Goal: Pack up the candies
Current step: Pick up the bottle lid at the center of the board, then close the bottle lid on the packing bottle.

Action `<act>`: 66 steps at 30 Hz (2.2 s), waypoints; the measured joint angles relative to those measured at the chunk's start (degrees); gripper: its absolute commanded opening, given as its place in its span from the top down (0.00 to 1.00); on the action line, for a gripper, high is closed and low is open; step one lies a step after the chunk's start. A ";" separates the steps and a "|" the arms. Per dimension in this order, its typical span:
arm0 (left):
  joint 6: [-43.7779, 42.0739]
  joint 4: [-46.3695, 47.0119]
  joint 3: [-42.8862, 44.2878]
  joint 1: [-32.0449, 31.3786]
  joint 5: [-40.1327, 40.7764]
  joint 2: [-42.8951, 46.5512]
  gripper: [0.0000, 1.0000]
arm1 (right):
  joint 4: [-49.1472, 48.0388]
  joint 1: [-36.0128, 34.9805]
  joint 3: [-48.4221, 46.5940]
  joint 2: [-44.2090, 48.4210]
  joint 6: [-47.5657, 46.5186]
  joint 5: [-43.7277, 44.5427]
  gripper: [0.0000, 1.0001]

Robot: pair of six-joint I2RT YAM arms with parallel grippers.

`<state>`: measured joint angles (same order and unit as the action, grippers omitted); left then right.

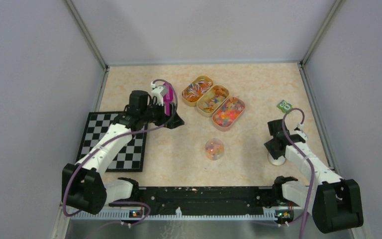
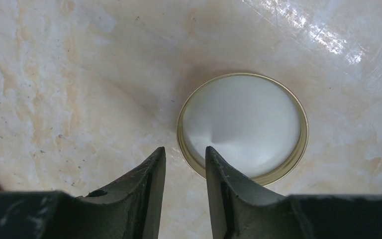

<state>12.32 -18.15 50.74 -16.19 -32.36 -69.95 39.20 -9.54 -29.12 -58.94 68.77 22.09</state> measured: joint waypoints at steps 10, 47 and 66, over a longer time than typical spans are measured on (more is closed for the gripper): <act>-0.33 0.02 0.00 0.00 0.24 1.33 0.01 | -4.42 0.44 0.66 -3.06 1.01 0.26 0.75; 3.23 1.95 -0.76 0.02 -0.72 4.98 0.06 | -32.87 0.17 0.20 10.19 -22.56 -55.65 1.00; 15.82 12.26 -8.35 -8.33 -10.21 -1.95 0.29 | -71.10 -13.97 14.34 7.82 1.64 -67.80 1.00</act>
<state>28.14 -5.89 42.39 -24.51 -42.57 -71.90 -31.90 -23.51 -14.79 -51.11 70.41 -45.71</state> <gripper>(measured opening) 0.750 0.005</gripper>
